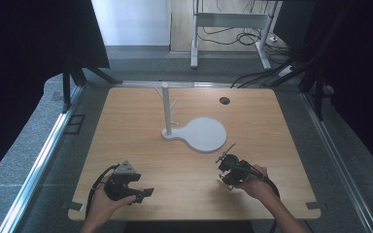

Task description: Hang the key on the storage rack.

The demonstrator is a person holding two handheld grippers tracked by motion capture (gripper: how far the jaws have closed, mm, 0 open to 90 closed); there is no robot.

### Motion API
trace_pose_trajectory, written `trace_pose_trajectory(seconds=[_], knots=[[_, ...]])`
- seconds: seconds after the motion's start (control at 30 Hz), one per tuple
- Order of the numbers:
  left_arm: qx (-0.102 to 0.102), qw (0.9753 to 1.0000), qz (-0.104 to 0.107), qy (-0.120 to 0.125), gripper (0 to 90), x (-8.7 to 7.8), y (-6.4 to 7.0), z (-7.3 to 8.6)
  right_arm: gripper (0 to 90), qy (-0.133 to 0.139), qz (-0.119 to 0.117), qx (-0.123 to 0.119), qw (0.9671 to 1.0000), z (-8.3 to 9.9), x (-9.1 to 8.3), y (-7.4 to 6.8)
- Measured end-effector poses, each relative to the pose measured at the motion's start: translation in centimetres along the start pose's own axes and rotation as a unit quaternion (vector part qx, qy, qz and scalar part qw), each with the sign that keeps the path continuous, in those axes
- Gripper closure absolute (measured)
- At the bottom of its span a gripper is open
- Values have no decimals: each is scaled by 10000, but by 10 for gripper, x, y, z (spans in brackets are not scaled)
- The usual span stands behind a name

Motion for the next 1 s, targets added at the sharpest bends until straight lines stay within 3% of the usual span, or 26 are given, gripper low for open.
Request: trace_pose_trajectory(seconds=[0.3, 0.57, 1.0], knots=[[-37, 10000, -30, 29, 236, -3, -3, 0, 843, 158, 135, -27, 9998, -11, -18, 5], [-41, 9999, -67, 62, 236, -6, -3, 0, 843, 481, 230, -55, 9986, -26, -37, 8], [-41, 10000, -62, 24, 236, -4, -4, 0, 843, 738, 206, -22, 9971, -42, -46, 14]])
Point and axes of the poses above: each handheld gripper's, and its own axes: x roughly forward along the jaws, z roughly out of its underside, y roughly to its right, the point moved 4 cm from there along x, roughly forward along the jaws
